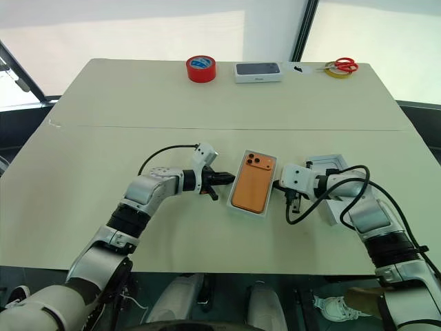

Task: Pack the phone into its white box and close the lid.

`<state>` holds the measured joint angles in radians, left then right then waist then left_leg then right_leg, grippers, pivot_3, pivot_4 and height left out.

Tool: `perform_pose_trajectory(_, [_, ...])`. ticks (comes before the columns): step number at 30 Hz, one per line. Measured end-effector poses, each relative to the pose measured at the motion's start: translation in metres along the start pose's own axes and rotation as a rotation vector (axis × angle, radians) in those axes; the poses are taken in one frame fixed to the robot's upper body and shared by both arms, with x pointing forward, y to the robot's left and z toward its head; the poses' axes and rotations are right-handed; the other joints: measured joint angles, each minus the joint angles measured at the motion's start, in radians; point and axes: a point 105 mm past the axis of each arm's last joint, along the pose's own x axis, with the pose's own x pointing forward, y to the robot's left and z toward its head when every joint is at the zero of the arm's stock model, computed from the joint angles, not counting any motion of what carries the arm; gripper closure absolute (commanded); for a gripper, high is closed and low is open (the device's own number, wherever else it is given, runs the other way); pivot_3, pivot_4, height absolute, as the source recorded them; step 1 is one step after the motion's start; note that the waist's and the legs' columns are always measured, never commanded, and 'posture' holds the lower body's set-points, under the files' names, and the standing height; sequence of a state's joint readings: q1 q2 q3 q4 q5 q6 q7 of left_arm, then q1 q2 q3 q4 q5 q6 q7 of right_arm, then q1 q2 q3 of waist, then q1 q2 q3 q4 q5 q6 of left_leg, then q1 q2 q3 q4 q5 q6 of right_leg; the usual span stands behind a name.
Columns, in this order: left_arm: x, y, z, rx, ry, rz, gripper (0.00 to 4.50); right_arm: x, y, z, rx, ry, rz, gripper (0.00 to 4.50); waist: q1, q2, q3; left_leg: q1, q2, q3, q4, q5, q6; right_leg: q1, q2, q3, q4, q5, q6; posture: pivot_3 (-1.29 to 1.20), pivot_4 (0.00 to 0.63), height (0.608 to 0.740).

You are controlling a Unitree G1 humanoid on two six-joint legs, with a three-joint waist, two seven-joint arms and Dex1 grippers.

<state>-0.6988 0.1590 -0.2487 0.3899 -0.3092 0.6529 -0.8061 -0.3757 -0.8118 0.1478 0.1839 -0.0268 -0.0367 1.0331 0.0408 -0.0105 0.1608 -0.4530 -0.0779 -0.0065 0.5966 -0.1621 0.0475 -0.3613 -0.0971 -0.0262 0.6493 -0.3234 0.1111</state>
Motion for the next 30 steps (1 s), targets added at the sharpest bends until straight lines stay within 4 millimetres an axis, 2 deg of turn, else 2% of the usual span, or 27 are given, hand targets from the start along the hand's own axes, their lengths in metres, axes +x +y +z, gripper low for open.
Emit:
perform_pose_trajectory(7, [0.002, -0.006, -0.002, -0.005, 0.026, -0.049, 4.5, -0.002, -0.003, -0.004, -0.008, 0.009, -0.016, 4.43, -0.004, 0.0, 0.0, 0.0, 0.0, 0.0, 0.0, 0.0, 0.0, 0.0, 0.0, 0.0, 0.0, 0.0, 0.0, 0.0, 0.15, 0.738])
perform_pose_trajectory(14, [0.006, -0.011, -0.004, 0.013, 0.031, -0.064, 4.5, -0.001, -0.017, -0.011, -0.008, 0.033, -0.052, 4.43, -0.001, 0.0, 0.0, 0.0, 0.0, 0.0, 0.001, 0.0, 0.0, 0.0, 0.0, 0.0, 0.0, 0.0, 0.0, 0.0, 0.15, 0.738])
perform_pose_trajectory(24, [-0.006, -0.005, -0.006, 0.009, 0.03, -0.054, 4.5, 0.0, -0.02, -0.009, -0.006, 0.018, -0.066, 4.43, -0.005, 0.0, 0.0, 0.0, 0.0, 0.0, 0.001, 0.001, -0.001, 0.0, 0.001, 0.0, 0.001, 0.0, 0.0, 0.0, 0.15, 0.738])
perform_pose_trajectory(30, [-0.003, -0.008, -0.006, 0.007, 0.014, -0.053, 4.5, 0.009, -0.023, -0.003, -0.004, -0.012, -0.092, 4.43, -0.006, 0.001, 0.0, 0.0, 0.001, 0.0, 0.001, 0.001, -0.002, 0.0, 0.001, 0.0, 0.001, 0.0, 0.0, 0.0, 0.15, 0.738])
